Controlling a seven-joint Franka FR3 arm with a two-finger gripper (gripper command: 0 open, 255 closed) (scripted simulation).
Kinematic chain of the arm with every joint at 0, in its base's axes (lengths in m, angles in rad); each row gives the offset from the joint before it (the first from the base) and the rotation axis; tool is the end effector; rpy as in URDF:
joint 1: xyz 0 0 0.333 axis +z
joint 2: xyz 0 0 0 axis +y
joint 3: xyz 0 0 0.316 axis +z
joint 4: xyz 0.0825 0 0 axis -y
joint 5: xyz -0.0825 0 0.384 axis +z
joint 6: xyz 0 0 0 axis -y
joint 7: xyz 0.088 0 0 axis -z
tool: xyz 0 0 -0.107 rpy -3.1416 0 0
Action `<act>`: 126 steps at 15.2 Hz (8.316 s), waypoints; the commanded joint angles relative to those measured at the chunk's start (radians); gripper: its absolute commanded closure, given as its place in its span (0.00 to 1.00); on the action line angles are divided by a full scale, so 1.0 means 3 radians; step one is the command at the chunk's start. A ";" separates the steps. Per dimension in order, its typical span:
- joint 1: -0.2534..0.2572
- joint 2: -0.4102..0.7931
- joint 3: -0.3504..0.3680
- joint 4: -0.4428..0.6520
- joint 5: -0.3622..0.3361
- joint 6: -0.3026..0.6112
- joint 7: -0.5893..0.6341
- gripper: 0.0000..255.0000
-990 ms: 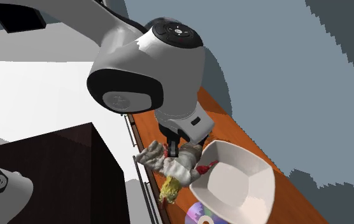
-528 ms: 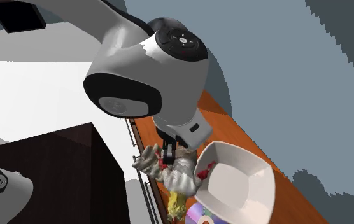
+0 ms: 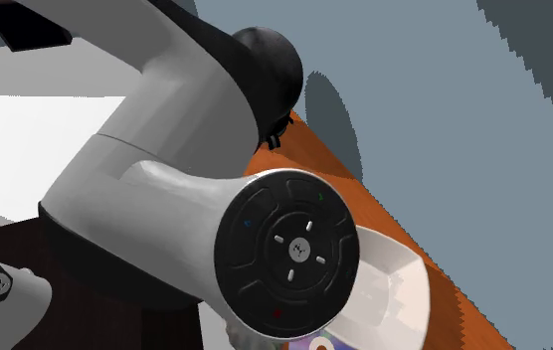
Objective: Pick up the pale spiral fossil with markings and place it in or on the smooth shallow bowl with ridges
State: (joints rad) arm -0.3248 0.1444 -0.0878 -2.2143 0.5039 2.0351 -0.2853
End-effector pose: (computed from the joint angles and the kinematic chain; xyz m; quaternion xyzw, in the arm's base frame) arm 0.4788 -0.1800 0.2953 -0.9459 0.2072 0.0786 0.2371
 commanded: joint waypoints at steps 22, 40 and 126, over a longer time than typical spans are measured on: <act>0.0183 0.0079 0.0293 -0.0552 0.0307 0.0291 0.0036 1.00; 0.0011 0.0306 0.0214 0.0038 0.0117 -0.0137 0.0800 0.00; -0.0153 -0.0840 0.0111 -0.0985 0.2974 0.1274 -0.0221 1.00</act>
State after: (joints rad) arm -0.3670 -0.1441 -0.0495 -2.5462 1.4011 2.4241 -0.3499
